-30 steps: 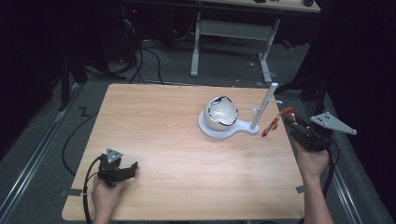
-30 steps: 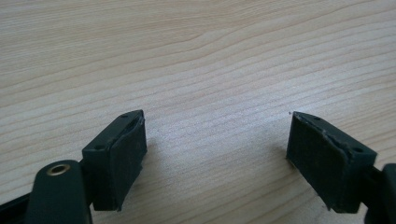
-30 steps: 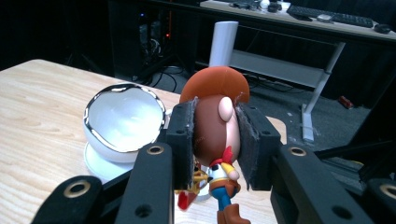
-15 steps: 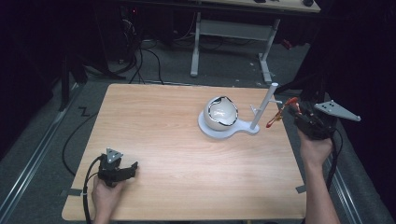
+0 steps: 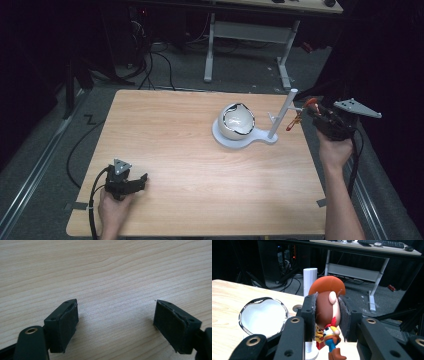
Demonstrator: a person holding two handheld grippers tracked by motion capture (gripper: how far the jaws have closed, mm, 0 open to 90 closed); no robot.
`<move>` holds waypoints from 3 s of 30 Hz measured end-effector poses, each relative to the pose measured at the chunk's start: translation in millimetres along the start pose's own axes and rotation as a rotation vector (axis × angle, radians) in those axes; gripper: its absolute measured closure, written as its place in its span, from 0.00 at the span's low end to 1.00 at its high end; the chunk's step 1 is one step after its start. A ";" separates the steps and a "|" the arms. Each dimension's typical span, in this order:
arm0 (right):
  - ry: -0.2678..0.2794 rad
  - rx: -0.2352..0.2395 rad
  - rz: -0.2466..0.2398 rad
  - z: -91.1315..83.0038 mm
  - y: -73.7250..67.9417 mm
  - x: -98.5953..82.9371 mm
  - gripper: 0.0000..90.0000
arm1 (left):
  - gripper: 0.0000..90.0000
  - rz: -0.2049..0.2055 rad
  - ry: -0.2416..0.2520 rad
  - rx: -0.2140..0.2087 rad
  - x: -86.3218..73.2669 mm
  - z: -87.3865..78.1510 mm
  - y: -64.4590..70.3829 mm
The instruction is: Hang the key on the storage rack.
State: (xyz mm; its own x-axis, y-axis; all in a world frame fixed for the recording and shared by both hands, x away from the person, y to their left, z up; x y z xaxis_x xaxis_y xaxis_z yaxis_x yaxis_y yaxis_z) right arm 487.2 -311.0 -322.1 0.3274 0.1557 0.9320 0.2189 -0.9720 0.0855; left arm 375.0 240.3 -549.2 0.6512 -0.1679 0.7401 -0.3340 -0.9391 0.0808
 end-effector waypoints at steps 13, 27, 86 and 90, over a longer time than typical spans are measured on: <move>-0.019 -0.007 0.019 10.4 1.9 -1.3 0.77 | 0.23 0.000 -0.001 0.000 0.0 0.0 0.0; -0.025 -0.015 0.008 15.7 -0.6 3.8 0.77 | 0.23 0.000 0.000 0.000 0.0 0.0 0.0; -0.122 0.006 0.048 50.2 -17.4 -81.2 0.76 | 0.23 0.001 0.000 0.001 0.0 0.0 0.0; -0.124 0.006 0.053 52.1 -18.5 -83.2 0.76 | 0.23 0.001 0.000 0.001 0.0 0.0 0.0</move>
State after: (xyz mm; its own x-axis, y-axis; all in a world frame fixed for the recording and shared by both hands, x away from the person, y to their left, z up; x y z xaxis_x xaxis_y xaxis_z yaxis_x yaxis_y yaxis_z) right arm 503.8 -296.8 -419.6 0.4500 0.1254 0.8842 0.2040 -0.9784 0.0350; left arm 374.9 240.3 -549.2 0.6511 -0.1685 0.7400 -0.3339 -0.9392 0.0799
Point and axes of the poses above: each handheld gripper's, and its own axes: z roughly forward along the jaws, x roughly out of its top, y roughly to its right, the point moved 6 cm from there along z, roughly forward along the jaws, and after that the axes turned 6 degrees about -x, right-handed, at the moved point
